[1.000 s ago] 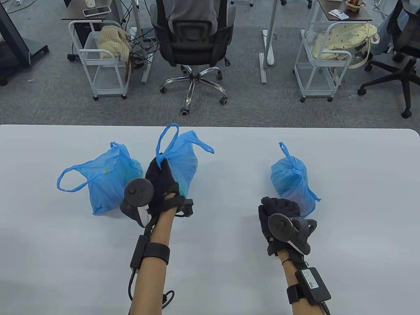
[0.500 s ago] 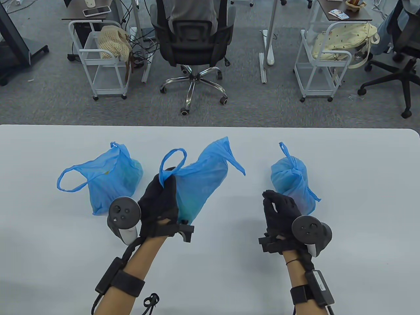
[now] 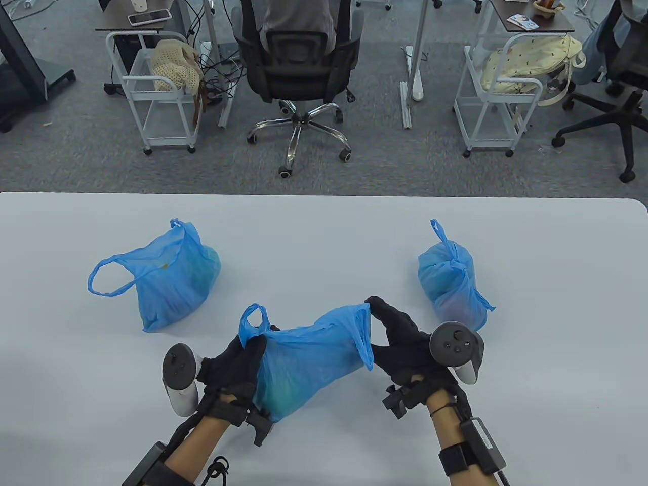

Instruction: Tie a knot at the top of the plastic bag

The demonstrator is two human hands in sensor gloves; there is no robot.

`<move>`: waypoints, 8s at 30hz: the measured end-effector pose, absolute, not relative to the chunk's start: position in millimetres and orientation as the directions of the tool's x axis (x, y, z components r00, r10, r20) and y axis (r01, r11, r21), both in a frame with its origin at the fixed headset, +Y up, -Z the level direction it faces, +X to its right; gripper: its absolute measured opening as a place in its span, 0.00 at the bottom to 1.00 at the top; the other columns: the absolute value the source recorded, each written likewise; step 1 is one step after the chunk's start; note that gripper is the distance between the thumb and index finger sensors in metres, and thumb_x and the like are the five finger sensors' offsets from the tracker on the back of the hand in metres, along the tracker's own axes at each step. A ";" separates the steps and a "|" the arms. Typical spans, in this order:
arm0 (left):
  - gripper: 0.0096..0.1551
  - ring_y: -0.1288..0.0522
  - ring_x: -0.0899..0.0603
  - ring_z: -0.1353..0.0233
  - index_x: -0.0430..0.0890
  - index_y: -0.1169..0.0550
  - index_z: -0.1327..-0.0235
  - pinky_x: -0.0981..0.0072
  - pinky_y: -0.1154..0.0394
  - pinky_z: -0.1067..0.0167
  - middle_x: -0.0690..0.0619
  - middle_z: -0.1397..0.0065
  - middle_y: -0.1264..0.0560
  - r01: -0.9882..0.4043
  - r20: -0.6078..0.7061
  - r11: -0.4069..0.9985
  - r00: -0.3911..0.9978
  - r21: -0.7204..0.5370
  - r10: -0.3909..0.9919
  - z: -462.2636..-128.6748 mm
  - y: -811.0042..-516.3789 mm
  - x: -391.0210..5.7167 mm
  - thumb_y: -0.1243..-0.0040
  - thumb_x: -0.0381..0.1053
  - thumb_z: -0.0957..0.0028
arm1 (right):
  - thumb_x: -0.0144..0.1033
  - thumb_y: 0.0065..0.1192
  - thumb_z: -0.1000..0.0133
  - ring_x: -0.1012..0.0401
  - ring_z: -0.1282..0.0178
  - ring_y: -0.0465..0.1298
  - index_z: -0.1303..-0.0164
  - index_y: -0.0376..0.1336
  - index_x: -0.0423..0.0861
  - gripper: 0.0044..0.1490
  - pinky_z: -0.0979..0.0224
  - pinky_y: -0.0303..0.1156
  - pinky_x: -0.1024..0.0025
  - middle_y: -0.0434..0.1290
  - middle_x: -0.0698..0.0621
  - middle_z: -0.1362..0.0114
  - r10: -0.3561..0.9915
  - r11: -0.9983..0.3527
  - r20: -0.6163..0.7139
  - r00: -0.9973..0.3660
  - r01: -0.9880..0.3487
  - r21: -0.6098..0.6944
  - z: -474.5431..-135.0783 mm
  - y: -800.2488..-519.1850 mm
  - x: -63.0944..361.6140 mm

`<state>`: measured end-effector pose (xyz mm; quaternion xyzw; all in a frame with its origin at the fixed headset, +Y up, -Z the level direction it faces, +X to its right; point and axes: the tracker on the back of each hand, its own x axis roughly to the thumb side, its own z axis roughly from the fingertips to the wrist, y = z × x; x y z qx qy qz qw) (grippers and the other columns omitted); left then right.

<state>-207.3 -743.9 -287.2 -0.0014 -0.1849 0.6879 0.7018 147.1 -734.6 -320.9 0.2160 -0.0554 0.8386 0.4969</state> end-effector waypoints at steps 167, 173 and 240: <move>0.26 0.13 0.50 0.49 0.59 0.24 0.32 0.47 0.29 0.31 0.56 0.31 0.17 -0.797 -0.108 -0.324 -0.314 -0.510 0.943 -280.8 -779.3 -175.9 0.54 0.64 0.39 | 0.41 0.77 0.50 0.53 0.68 0.85 0.54 0.76 0.43 0.20 0.55 0.77 0.45 0.85 0.49 0.65 0.376 -0.640 0.760 -0.530 -0.742 -0.200 -245.0 -698.3 54.2; 0.25 0.13 0.51 0.48 0.61 0.24 0.33 0.49 0.28 0.30 0.58 0.29 0.19 -0.779 -0.130 -0.366 -0.351 -0.510 0.927 -281.7 -779.9 -176.1 0.54 0.64 0.39 | 0.41 0.78 0.51 0.53 0.70 0.86 0.56 0.77 0.41 0.20 0.55 0.78 0.45 0.85 0.50 0.68 0.393 -0.689 0.699 -0.597 -0.695 -0.206 -248.8 -697.2 55.2; 0.24 0.15 0.45 0.37 0.56 0.18 0.43 0.52 0.34 0.24 0.58 0.45 0.13 -0.948 0.593 0.266 0.115 -0.175 0.797 -254.9 -715.0 -182.8 0.50 0.62 0.44 | 0.40 0.69 0.46 0.43 0.39 0.77 0.45 0.73 0.43 0.22 0.36 0.52 0.26 0.83 0.49 0.53 0.878 -0.385 0.363 -0.311 -0.911 0.151 -272.9 -738.6 61.3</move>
